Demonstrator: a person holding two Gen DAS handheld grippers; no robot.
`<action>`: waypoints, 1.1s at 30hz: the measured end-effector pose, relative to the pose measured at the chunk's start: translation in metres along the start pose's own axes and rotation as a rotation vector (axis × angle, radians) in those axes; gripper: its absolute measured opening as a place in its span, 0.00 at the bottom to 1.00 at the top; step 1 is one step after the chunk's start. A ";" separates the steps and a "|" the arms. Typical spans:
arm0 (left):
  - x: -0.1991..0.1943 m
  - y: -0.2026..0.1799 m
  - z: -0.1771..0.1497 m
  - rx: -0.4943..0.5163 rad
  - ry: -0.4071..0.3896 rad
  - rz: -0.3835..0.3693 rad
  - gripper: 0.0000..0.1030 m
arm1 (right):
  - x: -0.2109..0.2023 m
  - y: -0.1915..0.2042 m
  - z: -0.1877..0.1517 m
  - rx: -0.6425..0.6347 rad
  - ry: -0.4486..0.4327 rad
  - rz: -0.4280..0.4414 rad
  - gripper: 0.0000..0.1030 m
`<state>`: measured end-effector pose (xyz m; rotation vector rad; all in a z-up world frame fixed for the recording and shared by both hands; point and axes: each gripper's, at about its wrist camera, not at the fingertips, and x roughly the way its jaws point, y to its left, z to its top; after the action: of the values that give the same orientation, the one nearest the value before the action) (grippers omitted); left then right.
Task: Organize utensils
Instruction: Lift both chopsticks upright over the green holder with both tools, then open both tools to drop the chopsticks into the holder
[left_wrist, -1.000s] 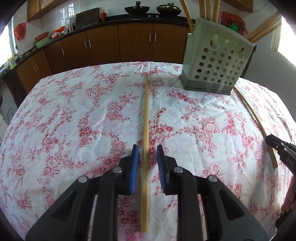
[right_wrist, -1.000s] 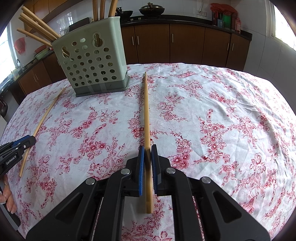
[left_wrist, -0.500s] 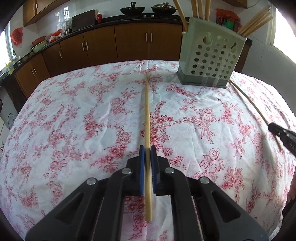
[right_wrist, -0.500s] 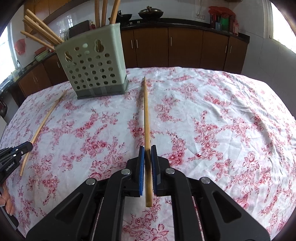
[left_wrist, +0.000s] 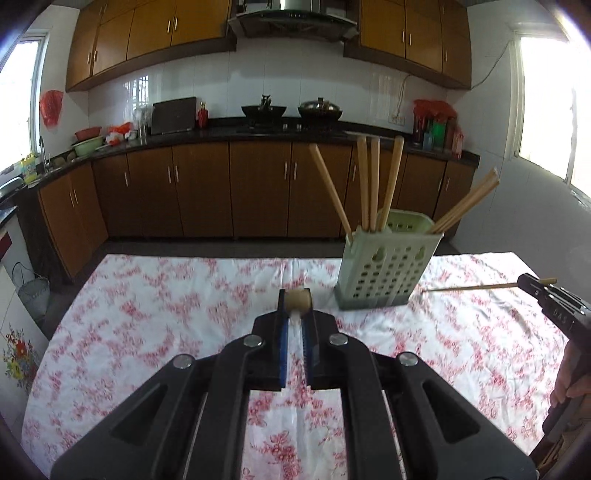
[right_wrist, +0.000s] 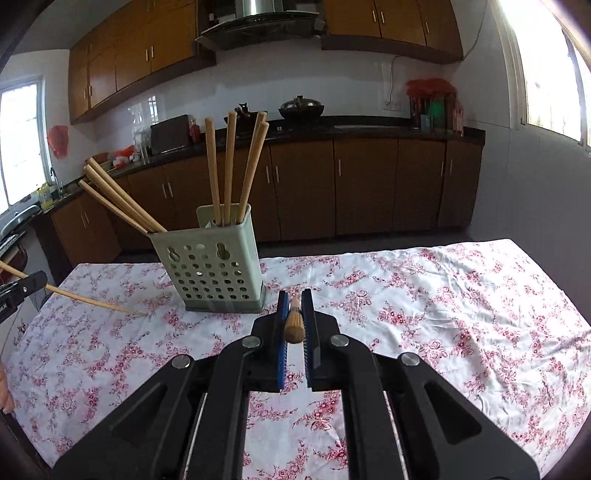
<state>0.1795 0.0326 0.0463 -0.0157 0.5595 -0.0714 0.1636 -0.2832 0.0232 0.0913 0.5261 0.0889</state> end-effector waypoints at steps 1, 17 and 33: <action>-0.001 0.000 0.004 0.000 -0.008 -0.002 0.08 | -0.001 0.001 0.001 0.003 -0.005 0.002 0.08; -0.025 -0.033 0.065 0.009 -0.128 -0.146 0.08 | -0.043 0.019 0.070 0.022 -0.176 0.150 0.08; -0.006 -0.074 0.139 0.022 -0.324 -0.180 0.08 | -0.021 0.045 0.127 0.031 -0.465 0.138 0.08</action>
<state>0.2438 -0.0413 0.1699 -0.0549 0.2320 -0.2455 0.2072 -0.2491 0.1483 0.1731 0.0566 0.1885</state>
